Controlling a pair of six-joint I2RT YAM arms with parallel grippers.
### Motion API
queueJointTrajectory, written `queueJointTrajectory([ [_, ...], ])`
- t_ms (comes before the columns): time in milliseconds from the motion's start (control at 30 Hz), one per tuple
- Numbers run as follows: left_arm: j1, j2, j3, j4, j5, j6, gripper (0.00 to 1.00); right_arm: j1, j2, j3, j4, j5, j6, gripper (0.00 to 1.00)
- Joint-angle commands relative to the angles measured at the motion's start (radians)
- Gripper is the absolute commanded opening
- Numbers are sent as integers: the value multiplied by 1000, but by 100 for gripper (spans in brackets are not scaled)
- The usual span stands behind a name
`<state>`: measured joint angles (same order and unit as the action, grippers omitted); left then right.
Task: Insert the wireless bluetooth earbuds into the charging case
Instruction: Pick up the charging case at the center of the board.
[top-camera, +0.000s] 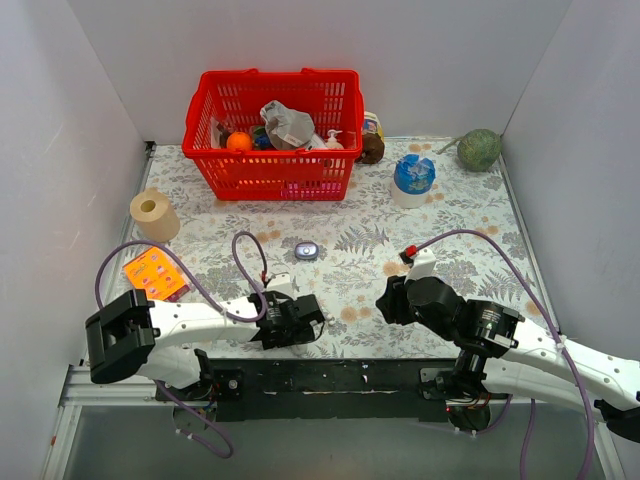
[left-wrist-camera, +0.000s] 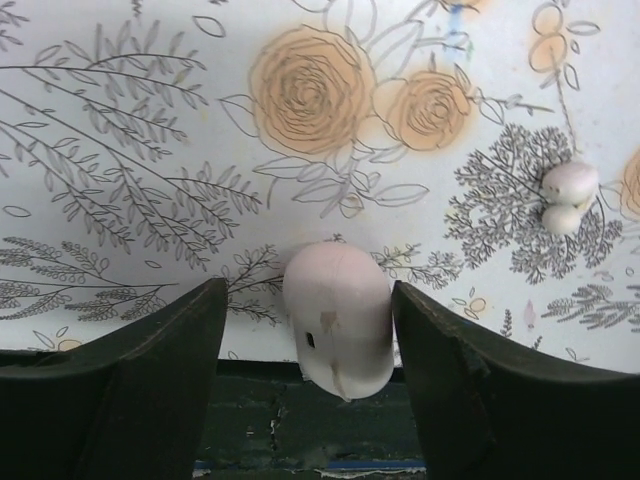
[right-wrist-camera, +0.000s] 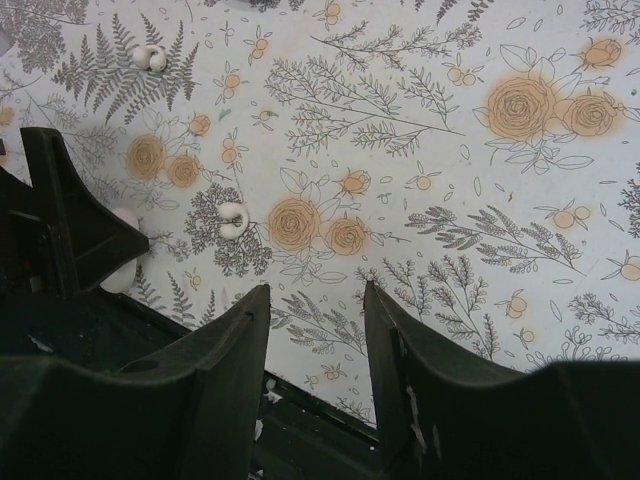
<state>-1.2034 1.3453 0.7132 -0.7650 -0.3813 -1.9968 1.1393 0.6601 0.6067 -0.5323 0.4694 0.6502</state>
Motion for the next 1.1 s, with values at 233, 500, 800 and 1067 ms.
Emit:
queueJointTrajectory([
  [233, -67, -24, -44, 75, 1, -240, 30, 2, -2, 5, -14, 15, 29, 50],
  [500, -68, -181, -72, 159, -72, -120, 0, 0, 16, 25, -12, 9, 32, 50],
  [800, 194, -443, -156, 767, 253, 317, 0, 0, 6, 60, -49, 35, 35, 50],
  [1067, 473, -207, -244, 1419, 1046, 227, 0, 0, -48, 79, -110, 95, 40, 51],
])
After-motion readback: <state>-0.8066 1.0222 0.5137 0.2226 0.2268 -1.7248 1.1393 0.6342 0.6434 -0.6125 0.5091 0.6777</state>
